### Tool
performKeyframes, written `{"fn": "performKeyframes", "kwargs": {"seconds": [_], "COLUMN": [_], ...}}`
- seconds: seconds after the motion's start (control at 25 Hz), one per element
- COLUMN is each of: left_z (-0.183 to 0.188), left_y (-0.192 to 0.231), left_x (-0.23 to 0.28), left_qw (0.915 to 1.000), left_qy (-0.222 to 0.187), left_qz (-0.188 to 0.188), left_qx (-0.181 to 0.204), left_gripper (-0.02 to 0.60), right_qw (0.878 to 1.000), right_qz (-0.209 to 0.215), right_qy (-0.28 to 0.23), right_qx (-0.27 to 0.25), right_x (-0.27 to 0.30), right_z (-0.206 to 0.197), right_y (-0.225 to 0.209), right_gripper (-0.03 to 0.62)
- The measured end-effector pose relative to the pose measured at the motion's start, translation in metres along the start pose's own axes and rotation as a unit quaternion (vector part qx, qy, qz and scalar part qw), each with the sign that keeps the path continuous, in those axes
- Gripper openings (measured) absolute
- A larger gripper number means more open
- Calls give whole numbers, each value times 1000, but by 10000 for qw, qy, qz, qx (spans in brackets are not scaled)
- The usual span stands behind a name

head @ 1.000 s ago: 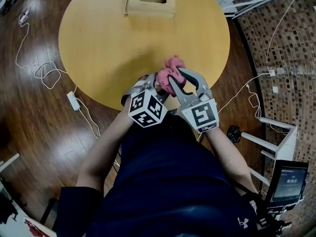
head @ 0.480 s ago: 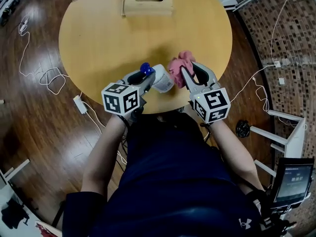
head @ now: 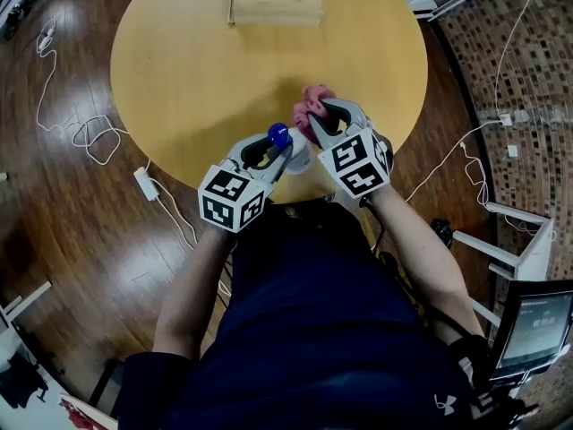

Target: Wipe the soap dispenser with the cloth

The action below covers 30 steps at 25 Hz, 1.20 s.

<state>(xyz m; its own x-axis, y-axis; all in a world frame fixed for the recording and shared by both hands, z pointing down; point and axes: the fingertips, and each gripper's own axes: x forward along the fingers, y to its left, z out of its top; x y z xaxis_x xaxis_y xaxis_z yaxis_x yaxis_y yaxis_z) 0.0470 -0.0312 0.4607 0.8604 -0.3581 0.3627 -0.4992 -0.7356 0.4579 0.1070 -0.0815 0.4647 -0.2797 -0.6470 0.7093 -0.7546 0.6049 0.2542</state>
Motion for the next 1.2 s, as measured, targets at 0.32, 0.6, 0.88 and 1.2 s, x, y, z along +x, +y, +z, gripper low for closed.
{"fn": "performKeyframes", "kwargs": {"seconds": [0.32, 0.6, 0.88, 1.2], "left_z": [-1, -2, 5, -1], "left_y": [-10, -14, 38, 56], "left_x": [1, 10, -9, -26], "left_qw": [9972, 9979, 9931, 9757], "left_qy": [148, 162, -361, -855], "left_qz": [-238, 18, 562, 920], "left_qx": [696, 628, -967, -1794], "left_gripper": [129, 129, 129, 129], "right_qw": [9966, 9958, 9841, 9931], "right_qz": [784, -18, 498, 427], "right_qy": [-246, 164, -1327, -412], "right_qx": [25, 906, 1074, 1014], "right_x": [-26, -1, -38, 0], "right_z": [19, -26, 32, -34], "right_y": [37, -15, 42, 62], "right_gripper": [104, 103, 104, 103]}}
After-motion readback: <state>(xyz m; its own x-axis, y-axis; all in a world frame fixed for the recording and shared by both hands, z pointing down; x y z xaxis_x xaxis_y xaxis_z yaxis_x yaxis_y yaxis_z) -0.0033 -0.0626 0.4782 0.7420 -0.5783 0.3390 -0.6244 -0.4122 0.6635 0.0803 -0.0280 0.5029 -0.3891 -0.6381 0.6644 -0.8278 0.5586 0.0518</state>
